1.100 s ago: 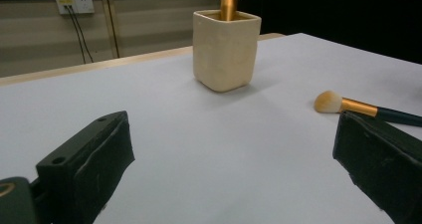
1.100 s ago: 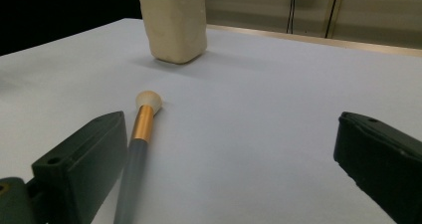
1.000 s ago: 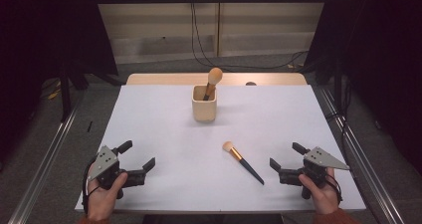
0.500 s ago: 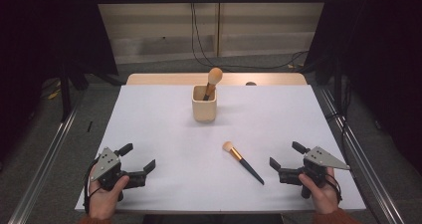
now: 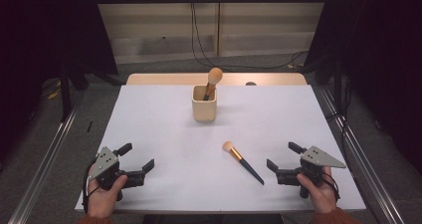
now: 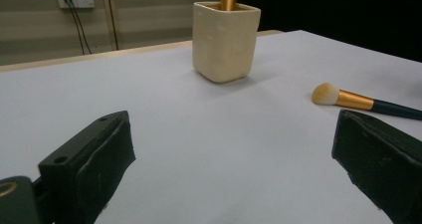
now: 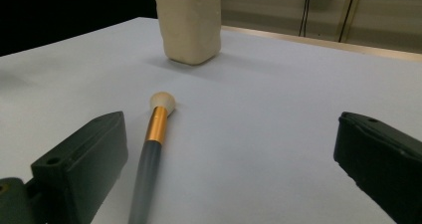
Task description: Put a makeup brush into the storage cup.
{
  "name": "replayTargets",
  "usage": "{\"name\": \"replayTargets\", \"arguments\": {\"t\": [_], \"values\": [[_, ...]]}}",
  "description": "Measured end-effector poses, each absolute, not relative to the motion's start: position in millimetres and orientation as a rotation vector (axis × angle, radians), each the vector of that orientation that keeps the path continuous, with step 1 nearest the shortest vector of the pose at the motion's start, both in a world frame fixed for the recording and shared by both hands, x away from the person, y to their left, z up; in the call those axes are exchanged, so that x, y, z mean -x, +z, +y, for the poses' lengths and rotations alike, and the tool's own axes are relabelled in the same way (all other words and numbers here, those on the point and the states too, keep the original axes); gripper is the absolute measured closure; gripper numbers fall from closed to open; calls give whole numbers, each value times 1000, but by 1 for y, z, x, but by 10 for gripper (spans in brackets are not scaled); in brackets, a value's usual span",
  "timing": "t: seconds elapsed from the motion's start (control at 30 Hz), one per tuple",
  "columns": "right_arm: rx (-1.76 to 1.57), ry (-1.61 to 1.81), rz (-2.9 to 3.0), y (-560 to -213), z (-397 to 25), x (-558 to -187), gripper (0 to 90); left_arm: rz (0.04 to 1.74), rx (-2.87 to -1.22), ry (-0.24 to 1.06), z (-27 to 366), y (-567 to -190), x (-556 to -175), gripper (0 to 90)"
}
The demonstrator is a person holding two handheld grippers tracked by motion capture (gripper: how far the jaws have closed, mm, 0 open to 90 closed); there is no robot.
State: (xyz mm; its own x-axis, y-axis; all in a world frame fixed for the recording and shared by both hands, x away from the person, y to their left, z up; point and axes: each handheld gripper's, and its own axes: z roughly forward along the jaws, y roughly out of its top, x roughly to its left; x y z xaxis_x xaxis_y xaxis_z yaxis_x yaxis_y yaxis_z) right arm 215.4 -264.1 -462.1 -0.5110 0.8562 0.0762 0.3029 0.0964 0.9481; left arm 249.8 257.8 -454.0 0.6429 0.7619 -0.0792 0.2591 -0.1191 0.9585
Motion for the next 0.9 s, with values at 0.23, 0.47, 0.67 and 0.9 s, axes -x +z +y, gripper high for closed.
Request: {"name": "replayTargets", "arguments": {"t": [0.23,0.47,0.67,0.9], "values": [[-1087,1431,1902,-455,-250,-229,2,821,-1690,530,257,-454,-249,32],[-1060,1442,1935,-448,-240,-240,4,823,-1690,525,255,-454,-251,32],[-1028,1441,1944,-444,-229,-252,4,813,-1696,515,251,-454,-254,31],[-1024,1438,1983,-441,-221,-262,10,839,-1677,502,253,-455,-257,29]]}}
